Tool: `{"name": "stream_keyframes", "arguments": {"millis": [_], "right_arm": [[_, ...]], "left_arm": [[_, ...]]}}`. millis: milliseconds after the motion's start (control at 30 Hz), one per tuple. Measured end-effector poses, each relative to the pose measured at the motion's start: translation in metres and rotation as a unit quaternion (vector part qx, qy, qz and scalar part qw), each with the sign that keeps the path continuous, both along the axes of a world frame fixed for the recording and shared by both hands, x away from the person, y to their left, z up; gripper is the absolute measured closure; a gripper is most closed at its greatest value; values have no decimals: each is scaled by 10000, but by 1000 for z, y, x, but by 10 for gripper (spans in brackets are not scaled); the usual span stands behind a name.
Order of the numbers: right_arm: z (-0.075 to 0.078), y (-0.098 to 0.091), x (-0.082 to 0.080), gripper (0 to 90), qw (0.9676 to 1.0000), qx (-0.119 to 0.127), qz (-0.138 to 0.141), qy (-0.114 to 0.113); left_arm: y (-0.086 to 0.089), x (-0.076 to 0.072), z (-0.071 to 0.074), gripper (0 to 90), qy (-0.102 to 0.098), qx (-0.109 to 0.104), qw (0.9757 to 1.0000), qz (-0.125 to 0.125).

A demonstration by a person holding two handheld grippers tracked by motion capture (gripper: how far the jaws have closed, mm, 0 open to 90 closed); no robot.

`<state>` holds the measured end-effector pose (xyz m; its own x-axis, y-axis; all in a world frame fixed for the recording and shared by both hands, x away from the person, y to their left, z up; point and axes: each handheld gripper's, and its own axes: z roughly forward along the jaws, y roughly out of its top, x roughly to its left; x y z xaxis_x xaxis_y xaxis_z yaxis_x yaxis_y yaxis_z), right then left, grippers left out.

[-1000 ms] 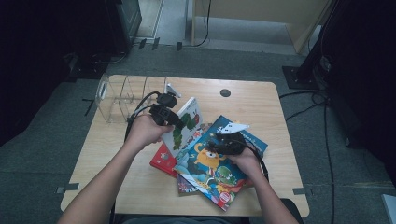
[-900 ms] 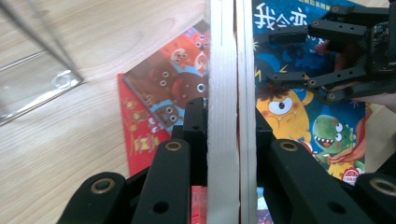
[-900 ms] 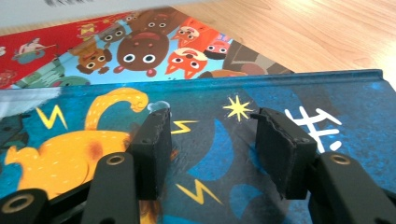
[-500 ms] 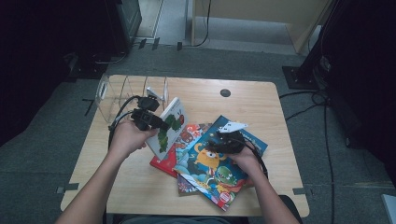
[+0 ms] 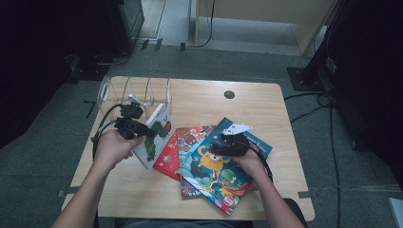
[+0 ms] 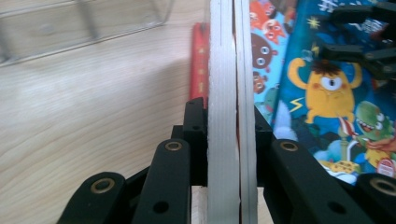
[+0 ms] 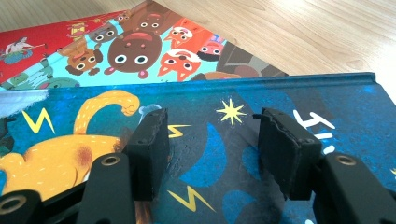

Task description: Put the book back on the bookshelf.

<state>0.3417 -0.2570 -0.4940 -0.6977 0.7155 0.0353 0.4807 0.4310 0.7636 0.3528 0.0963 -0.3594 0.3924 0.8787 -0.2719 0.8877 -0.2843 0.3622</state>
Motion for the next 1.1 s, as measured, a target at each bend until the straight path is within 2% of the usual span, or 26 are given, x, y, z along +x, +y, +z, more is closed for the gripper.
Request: {"name": "stream_keyframes", "arguments": {"millis": [133,200,267,400,633,700,867,967,1033,1100], "right_arm": [[0,0,0,436,10000,-6,-2,-8],[0,0,0,436,10000,-3,-2,-7],[0,0,0,436,10000,-3,-5,-4],[0,0,0,436,10000,-2,-8,-3],[0,0,0,437,10000,-4,-6,-9],[0,0,0,436,10000,-3,-2,-7],[0,0,0,438,10000,-7,-2,-12],[0,0,0,440,10000,-8,-3,-15],[0,0,0,441,10000,-6,-8,-16],[0,0,0,442,10000,-9,-9,-22]], "left_arm": [[7,-1,2,772,7,48,9996,284],[5,3,2,773,-7,141,9988,468],[3,5,1,772,-3,184,9985,519],[-3,16,-5,772,13,272,9966,774],[-13,26,-9,772,-42,353,9945,983],[-14,29,-9,772,-59,322,9935,1090],[-22,38,-6,772,-137,404,9920,1186],[-25,43,-5,772,-148,395,9914,1243],[-26,48,-5,772,-186,332,9897,1379],[-28,49,-5,772,-203,347,9893,1406]]}}
